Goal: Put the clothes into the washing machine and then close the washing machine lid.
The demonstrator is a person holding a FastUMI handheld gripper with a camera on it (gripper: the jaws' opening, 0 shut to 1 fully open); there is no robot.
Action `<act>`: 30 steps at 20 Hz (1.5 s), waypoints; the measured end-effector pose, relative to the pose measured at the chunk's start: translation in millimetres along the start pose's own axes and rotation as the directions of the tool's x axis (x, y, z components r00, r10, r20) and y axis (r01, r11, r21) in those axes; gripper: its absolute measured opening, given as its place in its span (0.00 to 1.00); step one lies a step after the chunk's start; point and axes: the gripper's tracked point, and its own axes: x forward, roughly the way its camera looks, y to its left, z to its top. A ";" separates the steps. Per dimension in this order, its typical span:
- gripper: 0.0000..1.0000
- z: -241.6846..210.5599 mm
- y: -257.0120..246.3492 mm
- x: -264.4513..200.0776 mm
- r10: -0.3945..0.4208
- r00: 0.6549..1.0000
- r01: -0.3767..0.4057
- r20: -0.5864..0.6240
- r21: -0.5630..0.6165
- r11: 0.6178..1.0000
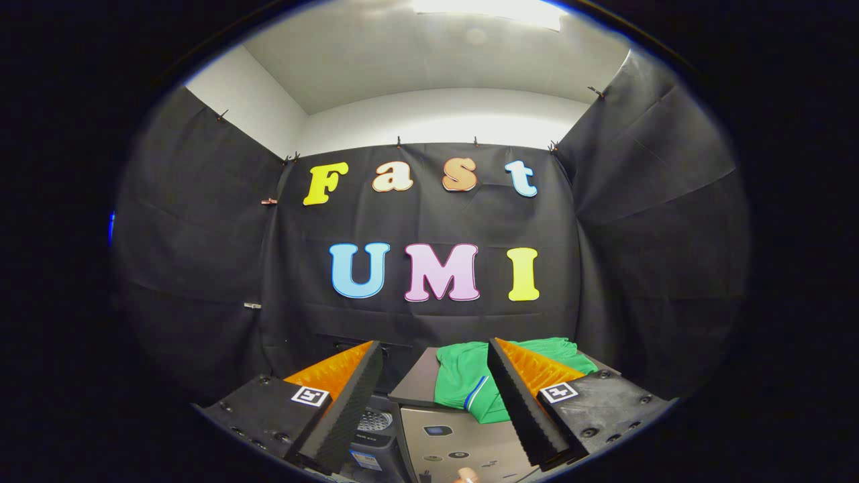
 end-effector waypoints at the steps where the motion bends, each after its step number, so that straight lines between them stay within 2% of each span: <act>1: 0.98 0.2 -0.7 -0.6 -0.001 1.000 0.001 0.000 -0.001 1.000; 11: 0.98 4.2 -6.4 -3.0 -0.007 1.000 0.007 0.010 0.007 1.000; 17: 0.98 8.2 -18.1 10.9 -0.021 1.000 0.021 0.000 0.006 1.000; 22: 0.98 12.6 -38.6 40.4 -0.067 0.998 0.067 -0.019 -0.006 0.998; 30: 0.98 18.0 -73.4 117.4 -0.142 0.986 0.142 -0.085 -0.003 0.990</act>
